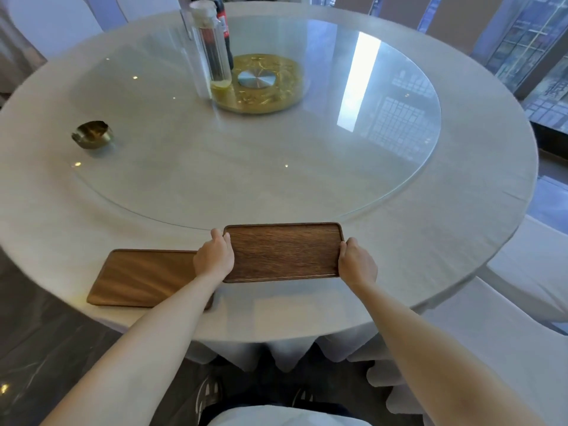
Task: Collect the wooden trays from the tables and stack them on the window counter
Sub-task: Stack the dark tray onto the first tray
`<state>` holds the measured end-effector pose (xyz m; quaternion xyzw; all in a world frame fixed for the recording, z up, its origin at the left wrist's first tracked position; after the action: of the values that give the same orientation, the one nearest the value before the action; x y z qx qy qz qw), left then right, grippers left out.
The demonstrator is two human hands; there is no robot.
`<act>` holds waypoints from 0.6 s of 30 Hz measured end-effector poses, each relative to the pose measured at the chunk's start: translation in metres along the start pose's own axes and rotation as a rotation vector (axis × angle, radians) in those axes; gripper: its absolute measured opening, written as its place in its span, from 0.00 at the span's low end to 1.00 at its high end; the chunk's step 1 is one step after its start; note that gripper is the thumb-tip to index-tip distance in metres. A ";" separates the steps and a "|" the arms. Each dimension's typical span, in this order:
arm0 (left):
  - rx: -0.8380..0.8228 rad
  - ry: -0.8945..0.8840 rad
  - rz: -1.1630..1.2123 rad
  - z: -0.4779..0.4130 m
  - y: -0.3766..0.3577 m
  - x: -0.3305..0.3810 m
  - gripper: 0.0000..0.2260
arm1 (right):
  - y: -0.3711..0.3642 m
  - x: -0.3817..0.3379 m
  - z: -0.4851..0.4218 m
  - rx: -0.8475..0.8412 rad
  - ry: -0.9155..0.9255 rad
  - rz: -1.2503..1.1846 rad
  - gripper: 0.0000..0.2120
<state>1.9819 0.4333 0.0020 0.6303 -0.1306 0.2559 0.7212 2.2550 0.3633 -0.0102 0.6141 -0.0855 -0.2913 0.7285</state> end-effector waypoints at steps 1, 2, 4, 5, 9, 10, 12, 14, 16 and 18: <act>0.002 -0.001 0.007 -0.004 0.008 -0.008 0.18 | -0.001 -0.011 0.003 0.001 0.007 -0.010 0.13; 0.000 0.001 0.015 -0.008 0.017 -0.018 0.18 | -0.003 -0.023 0.006 -0.003 0.013 -0.019 0.13; -0.012 0.004 0.029 -0.017 0.034 -0.040 0.18 | -0.008 -0.050 0.013 -0.023 0.025 -0.036 0.13; -0.017 0.008 0.030 -0.021 0.042 -0.052 0.18 | -0.011 -0.063 0.017 -0.035 0.032 -0.042 0.13; -0.015 0.028 0.022 -0.035 0.075 -0.103 0.18 | -0.026 -0.117 0.035 -0.064 0.051 -0.055 0.18; -0.012 0.033 0.018 -0.039 0.082 -0.116 0.18 | -0.031 -0.129 0.040 -0.074 0.052 -0.059 0.19; -0.013 0.050 0.010 -0.045 0.094 -0.140 0.18 | -0.042 -0.152 0.049 -0.098 0.055 -0.063 0.18; -0.026 0.066 0.006 -0.051 0.101 -0.161 0.17 | -0.054 -0.171 0.058 -0.122 0.060 -0.055 0.16; -0.036 0.070 -0.008 -0.056 0.108 -0.178 0.17 | -0.065 -0.185 0.066 -0.137 0.056 -0.045 0.14; -0.054 0.066 -0.026 -0.061 0.111 -0.192 0.17 | -0.077 -0.195 0.075 -0.153 0.049 -0.042 0.15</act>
<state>1.7538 0.4614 -0.0129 0.6035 -0.1055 0.2636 0.7451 2.0354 0.3974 -0.0207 0.5654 -0.0321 -0.2969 0.7689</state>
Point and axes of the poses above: each hand's wrist, its own z-axis away from the middle knuckle, its own y-axis out of the back of the hand, x = y × z, the point moved 5 cm from there along -z, towards the middle knuckle, and after that the axes turned 11 degrees about z, right-handed, at the moved point
